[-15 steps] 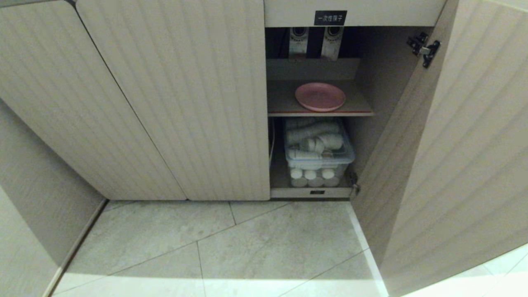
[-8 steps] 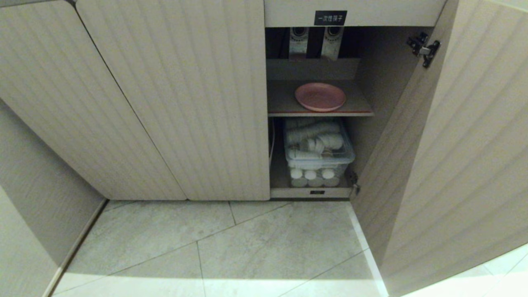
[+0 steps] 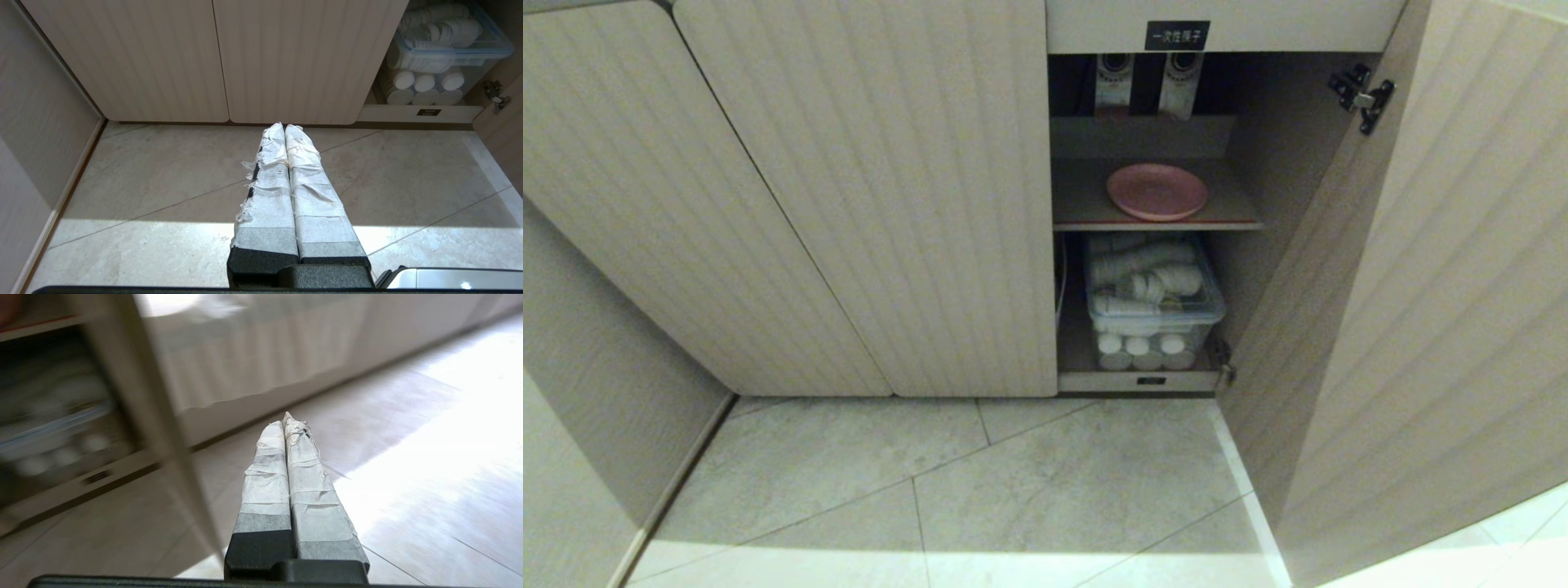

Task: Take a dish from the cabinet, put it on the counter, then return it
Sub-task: Close the cabinet door

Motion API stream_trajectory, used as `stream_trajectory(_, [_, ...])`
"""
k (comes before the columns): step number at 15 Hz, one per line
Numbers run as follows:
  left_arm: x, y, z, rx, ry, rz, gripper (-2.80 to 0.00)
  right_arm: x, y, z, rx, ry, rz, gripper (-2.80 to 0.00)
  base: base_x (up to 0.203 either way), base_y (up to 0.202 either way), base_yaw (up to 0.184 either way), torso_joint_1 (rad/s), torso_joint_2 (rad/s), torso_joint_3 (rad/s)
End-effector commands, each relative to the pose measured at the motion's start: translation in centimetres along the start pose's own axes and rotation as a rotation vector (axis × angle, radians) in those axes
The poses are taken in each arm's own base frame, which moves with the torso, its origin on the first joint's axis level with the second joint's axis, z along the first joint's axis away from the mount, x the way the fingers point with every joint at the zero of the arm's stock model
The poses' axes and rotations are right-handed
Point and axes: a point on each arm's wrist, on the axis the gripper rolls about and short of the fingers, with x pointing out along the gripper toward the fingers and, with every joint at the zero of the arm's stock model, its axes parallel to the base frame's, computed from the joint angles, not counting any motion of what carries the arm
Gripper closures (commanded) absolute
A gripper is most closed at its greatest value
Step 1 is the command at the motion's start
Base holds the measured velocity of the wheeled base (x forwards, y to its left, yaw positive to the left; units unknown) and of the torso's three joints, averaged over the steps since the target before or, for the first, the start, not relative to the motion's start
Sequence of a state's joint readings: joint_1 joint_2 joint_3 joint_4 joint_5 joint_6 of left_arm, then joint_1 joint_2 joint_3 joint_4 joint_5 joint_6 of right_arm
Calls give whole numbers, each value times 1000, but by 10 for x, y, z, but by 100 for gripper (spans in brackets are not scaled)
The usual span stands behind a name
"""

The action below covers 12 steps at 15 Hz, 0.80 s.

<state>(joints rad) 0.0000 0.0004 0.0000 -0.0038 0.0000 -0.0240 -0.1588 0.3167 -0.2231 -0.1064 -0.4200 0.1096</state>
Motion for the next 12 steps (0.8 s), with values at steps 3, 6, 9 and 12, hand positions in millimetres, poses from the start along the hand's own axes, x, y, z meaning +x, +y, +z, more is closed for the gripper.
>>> stream_trajectory(3, [0, 0, 0, -1, -1, 0, 0, 33, 13, 18, -58, 107, -119, 0, 0, 0, 0, 0, 0, 0])
stream_trajectory(6, [0, 0, 0, -1, -1, 0, 0, 43, 18, 30, -63, 118, -113, 0, 0, 0, 0, 0, 0, 0])
stream_trajectory(9, [0, 0, 0, -1, -1, 0, 0, 53, 28, 44, -40, 75, -17, 0, 0, 0, 0, 0, 0, 0])
stream_trajectory(12, [0, 0, 0, -1, -1, 0, 0, 56, 37, 54, -5, 7, 98, 0, 0, 0, 0, 0, 0, 0])
